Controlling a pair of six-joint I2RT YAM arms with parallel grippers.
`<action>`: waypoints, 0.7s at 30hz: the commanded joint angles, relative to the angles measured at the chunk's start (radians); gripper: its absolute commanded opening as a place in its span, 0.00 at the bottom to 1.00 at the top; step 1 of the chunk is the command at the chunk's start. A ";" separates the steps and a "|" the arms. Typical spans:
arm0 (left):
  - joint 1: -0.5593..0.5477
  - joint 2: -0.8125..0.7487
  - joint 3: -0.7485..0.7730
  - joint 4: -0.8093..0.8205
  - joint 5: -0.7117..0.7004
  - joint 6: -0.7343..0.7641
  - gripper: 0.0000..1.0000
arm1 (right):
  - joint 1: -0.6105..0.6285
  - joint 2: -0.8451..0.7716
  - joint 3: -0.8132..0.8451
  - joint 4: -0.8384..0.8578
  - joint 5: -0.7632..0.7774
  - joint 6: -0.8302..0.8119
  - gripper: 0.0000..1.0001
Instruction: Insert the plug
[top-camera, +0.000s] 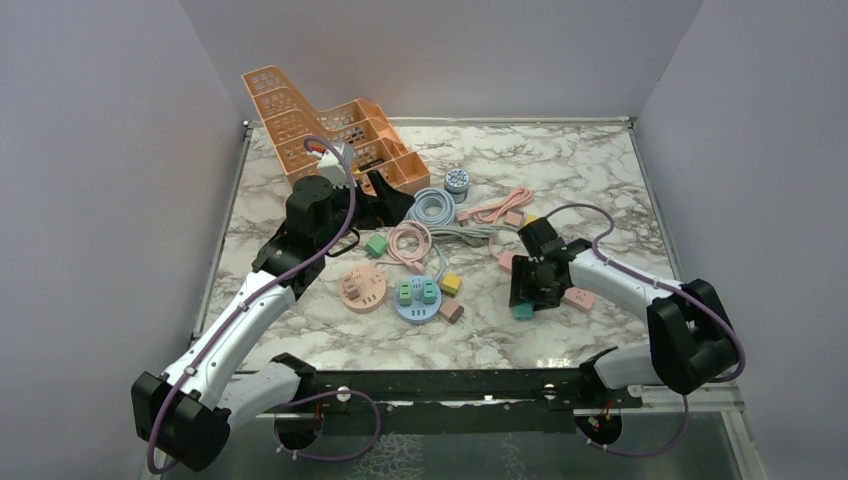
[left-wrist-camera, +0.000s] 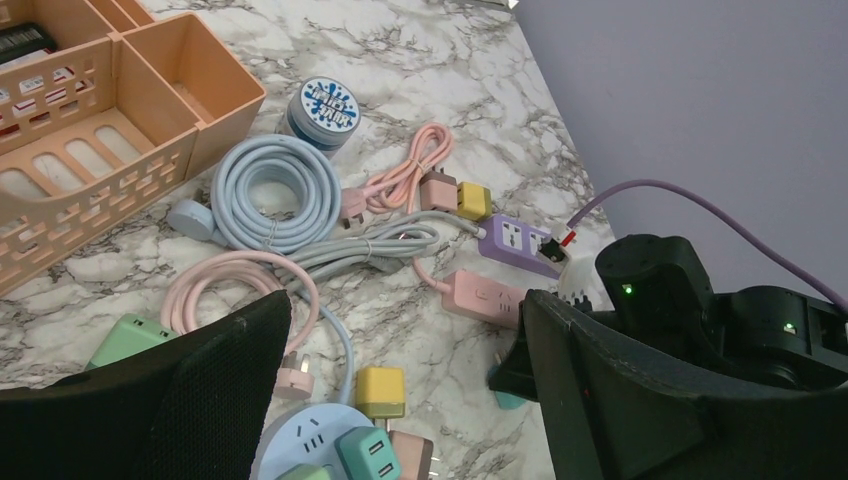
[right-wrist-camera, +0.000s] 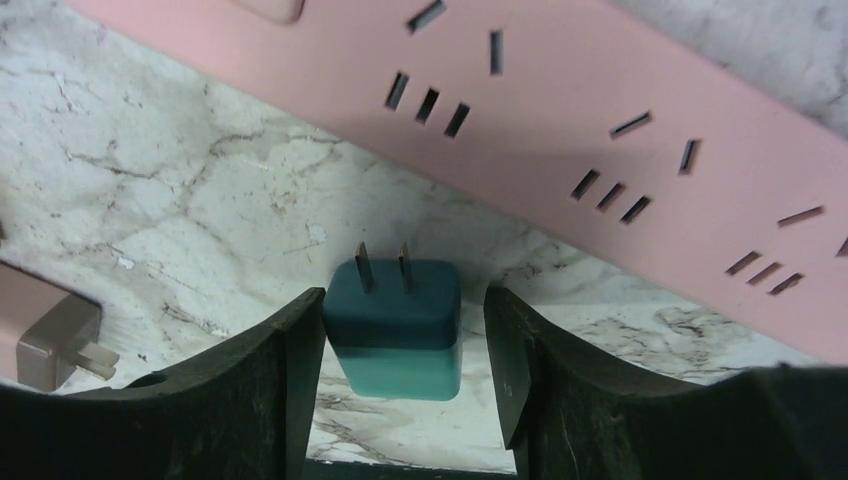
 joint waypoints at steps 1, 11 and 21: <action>0.004 -0.001 -0.007 0.022 0.023 0.004 0.89 | 0.008 0.037 0.041 0.039 0.100 0.009 0.57; 0.004 0.005 -0.003 0.012 0.022 0.014 0.89 | 0.008 -0.021 0.130 0.125 -0.041 0.043 0.29; 0.003 0.044 -0.020 0.091 0.056 -0.015 0.89 | 0.008 -0.070 0.206 0.475 -0.357 0.534 0.29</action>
